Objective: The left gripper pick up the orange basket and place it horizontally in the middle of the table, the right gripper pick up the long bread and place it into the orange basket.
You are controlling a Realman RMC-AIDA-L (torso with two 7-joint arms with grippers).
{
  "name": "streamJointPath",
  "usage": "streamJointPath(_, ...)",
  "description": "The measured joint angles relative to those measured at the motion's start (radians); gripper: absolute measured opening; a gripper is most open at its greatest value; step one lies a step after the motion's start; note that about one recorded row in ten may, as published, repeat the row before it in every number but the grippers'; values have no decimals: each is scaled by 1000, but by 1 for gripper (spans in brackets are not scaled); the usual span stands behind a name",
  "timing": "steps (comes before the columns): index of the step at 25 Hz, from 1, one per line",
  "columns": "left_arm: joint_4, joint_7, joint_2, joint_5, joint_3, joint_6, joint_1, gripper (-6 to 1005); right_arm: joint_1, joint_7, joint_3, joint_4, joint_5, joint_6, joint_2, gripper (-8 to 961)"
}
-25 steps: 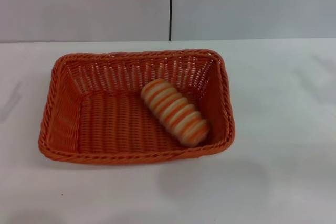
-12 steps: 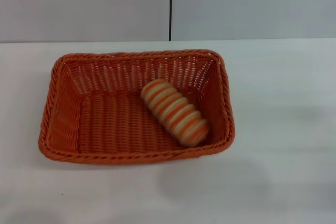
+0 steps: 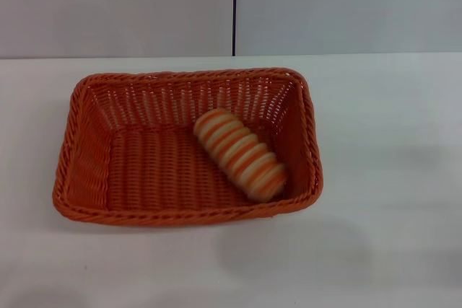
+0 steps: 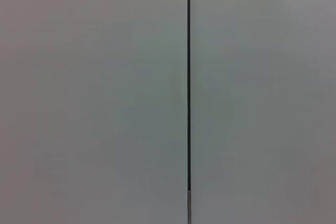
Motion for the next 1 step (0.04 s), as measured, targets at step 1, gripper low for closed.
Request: streamJointPath(1, -4, 1, 0, 0, -1, 0, 0, 815, -1, 0, 0, 0, 0, 0, 0, 733)
